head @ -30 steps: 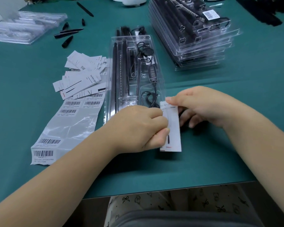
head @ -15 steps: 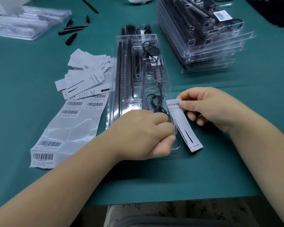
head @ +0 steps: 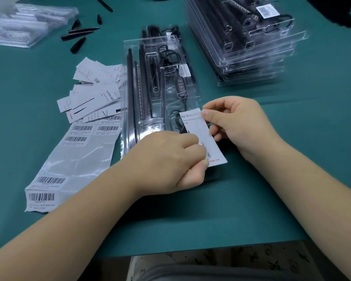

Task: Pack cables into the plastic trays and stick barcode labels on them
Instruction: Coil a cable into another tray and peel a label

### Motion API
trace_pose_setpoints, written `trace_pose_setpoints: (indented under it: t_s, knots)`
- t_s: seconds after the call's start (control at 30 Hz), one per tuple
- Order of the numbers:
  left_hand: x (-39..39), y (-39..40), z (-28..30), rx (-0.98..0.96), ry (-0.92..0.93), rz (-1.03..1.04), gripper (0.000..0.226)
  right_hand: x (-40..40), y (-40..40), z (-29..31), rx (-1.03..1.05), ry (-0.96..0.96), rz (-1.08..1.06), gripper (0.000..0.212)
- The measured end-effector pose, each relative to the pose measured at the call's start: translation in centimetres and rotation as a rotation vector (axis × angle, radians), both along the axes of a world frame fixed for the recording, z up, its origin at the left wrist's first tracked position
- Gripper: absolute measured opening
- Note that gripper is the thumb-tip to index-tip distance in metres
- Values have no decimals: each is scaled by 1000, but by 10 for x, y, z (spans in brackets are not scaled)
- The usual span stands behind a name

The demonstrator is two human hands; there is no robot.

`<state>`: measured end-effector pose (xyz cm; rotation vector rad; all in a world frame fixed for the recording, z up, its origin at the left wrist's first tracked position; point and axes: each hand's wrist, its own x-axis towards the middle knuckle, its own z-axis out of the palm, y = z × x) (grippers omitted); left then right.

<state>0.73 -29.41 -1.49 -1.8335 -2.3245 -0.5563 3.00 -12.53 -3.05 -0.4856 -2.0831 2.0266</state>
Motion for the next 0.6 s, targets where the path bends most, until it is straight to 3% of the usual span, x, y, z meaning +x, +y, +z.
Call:
trace_pose_setpoints:
  t_s: [0.13,0.27,0.33,0.47,0.6]
  knots:
    - [1,0,-1,8,15,7,35,8,14,6,-27,17,189,19]
    - [1,-1,0,9,8,19,34,22,35,10,341,-43,493,55]
    - [2,-1,0,3,2,25,34,25,37,11,394,-63,582,70]
    - [2,-1,0,-5,12,24,33,22,31,11,527,-17,543,67]
    - [1,-1,-1,11,17,15,32,22,27,9,674,-84,582,89]
